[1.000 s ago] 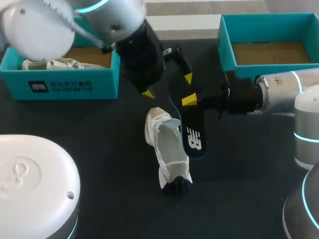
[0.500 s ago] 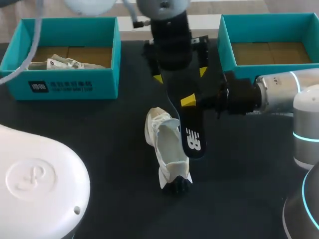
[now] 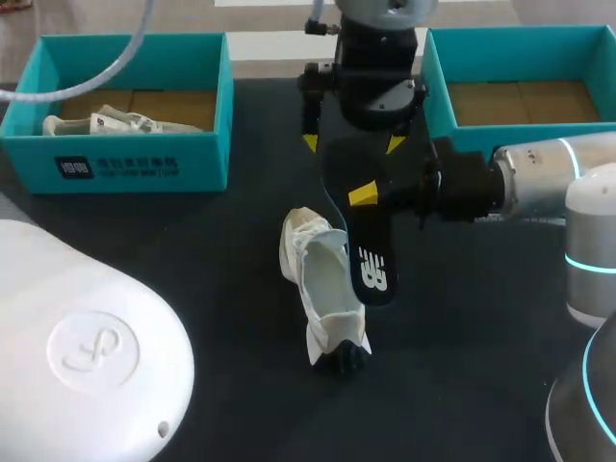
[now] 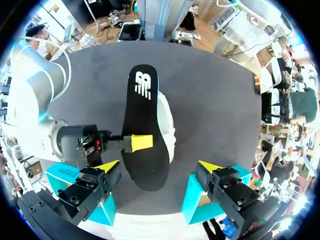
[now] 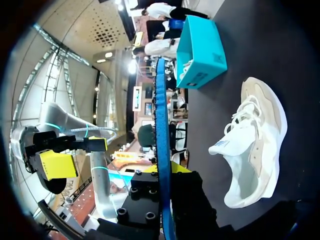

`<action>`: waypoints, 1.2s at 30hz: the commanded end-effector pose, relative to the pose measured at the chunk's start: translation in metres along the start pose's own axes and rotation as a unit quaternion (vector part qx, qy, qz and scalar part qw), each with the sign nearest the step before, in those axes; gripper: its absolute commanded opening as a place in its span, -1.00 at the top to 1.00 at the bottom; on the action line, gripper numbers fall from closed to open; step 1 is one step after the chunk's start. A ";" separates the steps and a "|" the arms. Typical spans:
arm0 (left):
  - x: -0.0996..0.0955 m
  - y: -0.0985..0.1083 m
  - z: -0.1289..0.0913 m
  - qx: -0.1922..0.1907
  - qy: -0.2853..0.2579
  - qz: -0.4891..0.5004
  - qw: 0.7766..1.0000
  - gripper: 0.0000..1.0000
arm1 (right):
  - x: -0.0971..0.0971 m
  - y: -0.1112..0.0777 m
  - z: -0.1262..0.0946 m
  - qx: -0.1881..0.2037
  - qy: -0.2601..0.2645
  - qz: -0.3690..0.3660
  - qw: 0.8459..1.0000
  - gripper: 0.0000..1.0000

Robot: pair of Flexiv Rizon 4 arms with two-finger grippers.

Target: Take the shoe out of the shoebox, open the shoe tongue, remove and reinsert the insole, then place the shoe into the shoebox

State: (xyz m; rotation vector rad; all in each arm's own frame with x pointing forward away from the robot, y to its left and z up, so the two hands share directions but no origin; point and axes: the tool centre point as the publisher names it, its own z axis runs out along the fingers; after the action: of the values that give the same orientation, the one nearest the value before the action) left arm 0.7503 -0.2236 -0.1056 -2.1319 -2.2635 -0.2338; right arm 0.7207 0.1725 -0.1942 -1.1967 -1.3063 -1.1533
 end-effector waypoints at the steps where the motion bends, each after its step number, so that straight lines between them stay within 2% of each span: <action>1: -0.003 0.002 -0.002 -0.001 0.042 -0.002 0.999 -1.00 | 0.000 0.001 0.001 0.000 -0.001 0.000 1.000 1.00; 15: -0.003 0.005 -0.002 -0.004 0.019 -0.017 1.000 -1.00 | 0.001 0.002 0.000 0.000 -0.003 0.001 1.000 1.00; 20: -0.002 0.005 0.000 -0.016 -0.026 -0.029 0.999 -1.00 | 0.001 0.002 0.000 -0.001 -0.003 0.001 1.000 1.00; 28: -0.005 0.007 0.002 -0.029 -0.064 -0.021 0.997 -1.00 | 0.002 0.003 0.000 0.000 -0.004 0.000 1.000 1.00; 33: -0.007 0.007 0.002 -0.022 -0.081 -0.010 0.996 -1.00 | 0.003 0.003 0.001 0.000 -0.005 -0.001 1.000 1.00; 36: -0.005 0.006 0.002 -0.028 -0.109 -0.006 0.994 -1.00 | 0.003 0.003 0.001 0.001 -0.005 -0.001 1.000 1.00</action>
State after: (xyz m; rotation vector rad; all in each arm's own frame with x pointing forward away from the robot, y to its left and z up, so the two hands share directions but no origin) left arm 0.7581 -0.2370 -0.1050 -2.2091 -2.3646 -0.1632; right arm 0.7238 0.1718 -0.1912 -1.1986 -1.3149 -1.1505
